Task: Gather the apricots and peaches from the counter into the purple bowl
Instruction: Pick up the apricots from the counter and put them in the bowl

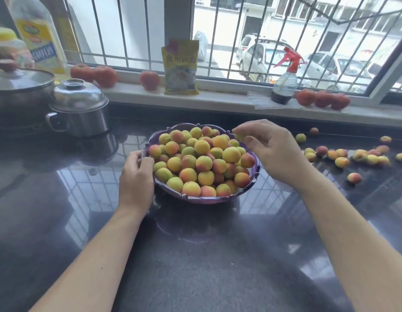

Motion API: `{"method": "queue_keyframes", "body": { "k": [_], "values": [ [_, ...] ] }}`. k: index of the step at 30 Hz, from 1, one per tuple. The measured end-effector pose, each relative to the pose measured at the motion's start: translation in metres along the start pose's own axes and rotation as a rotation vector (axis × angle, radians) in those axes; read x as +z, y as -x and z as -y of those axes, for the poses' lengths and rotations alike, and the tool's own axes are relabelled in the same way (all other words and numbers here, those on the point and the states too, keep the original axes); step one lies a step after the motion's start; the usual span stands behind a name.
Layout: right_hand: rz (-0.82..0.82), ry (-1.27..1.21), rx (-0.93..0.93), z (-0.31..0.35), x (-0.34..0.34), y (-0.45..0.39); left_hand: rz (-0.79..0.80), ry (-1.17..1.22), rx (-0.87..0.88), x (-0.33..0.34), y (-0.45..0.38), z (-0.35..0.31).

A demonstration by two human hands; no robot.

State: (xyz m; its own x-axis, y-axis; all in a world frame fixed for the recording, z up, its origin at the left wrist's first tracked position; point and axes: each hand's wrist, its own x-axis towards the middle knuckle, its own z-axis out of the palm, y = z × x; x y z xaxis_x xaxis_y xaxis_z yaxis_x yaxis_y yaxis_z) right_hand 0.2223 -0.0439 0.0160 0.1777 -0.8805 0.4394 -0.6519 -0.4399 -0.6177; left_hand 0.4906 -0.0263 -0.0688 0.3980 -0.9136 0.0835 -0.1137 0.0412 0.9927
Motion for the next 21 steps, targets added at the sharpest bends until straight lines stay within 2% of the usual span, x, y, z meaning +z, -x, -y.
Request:
{"method": "queue_keyframes", "body": {
  "k": [3,10,18,21],
  "values": [
    [0.076,0.079,-0.065,0.012,0.017,-0.003,0.012,0.001,-0.011,-0.001,0.001,-0.001],
    [0.081,0.102,-0.026,0.012,0.038,0.001,0.023,0.012,0.0,-0.001,0.001,-0.001],
    [0.025,0.072,-0.018,0.004,0.039,0.001,0.024,-0.013,-0.02,-0.001,0.003,-0.005],
    [-0.099,-0.026,0.003,-0.006,0.036,0.002,0.025,0.013,-0.024,0.0,0.005,-0.006]
  ]
}}
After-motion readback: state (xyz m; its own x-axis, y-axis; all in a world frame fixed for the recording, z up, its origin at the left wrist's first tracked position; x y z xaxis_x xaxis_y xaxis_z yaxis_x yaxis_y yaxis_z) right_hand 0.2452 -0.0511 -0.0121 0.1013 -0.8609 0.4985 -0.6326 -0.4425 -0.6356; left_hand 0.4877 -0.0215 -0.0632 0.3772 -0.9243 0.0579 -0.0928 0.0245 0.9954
